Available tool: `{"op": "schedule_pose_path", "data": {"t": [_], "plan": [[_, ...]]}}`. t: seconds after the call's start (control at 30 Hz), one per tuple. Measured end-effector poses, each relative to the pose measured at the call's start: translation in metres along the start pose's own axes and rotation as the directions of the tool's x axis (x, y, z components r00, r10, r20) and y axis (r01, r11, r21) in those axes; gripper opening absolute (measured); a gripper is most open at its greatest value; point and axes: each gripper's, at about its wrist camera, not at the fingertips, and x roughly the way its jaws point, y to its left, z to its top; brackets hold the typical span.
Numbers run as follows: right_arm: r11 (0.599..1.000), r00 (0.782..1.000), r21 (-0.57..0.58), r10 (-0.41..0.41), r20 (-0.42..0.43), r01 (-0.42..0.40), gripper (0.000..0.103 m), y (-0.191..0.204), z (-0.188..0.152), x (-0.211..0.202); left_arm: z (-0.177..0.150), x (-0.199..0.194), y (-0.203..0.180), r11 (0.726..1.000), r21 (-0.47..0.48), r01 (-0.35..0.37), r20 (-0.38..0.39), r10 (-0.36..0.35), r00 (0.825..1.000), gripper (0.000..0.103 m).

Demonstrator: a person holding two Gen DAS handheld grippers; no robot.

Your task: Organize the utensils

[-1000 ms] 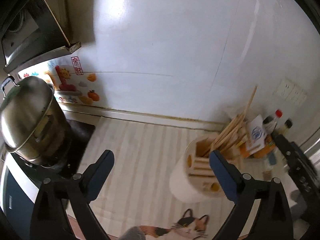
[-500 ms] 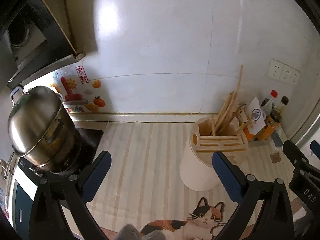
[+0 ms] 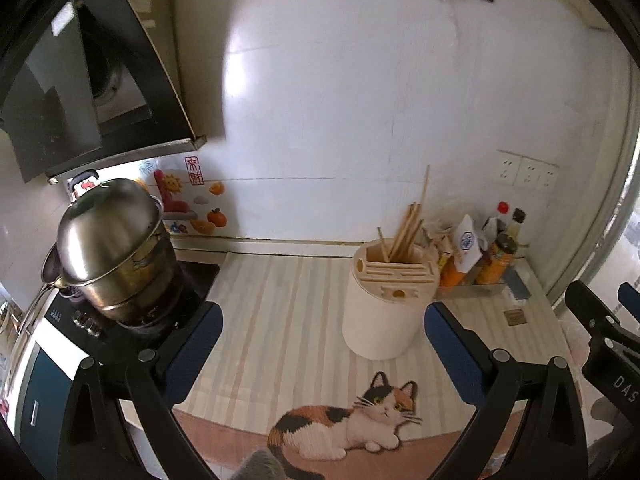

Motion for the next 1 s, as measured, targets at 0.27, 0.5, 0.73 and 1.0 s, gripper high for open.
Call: {"op": "schedule_pose_path", "data": {"t": [0.27,0.5,0.73,1.0], "plan": [[0.999,0.999,-0.028,0.018,0.046,-0.016,0.103,-0.010,-0.013,-0.075,-0.021,-0.068,-0.002,1.000,-0.004,-0.003,0.057,0.003,0.998,0.103],[0.999,0.996,-0.033,0.031,0.083,-0.028,0.103,-0.012,-0.027,-0.126,-0.038,-0.100,-0.004,1.000,0.004,-0.003,0.081,0.003,0.997,0.103],[0.999,0.994,-0.040,0.029,0.102,-0.025,0.103,-0.013,-0.032,-0.148,-0.044,-0.114,-0.004,1.000,-0.001,-0.005,0.071,0.005,0.997,0.103],[0.999,0.998,-0.043,0.032,0.062,-0.030,0.103,-0.013,-0.030,-0.146,-0.044,-0.112,-0.006,1.000,0.013,-0.024,0.011,0.024,1.000,0.103]]}}
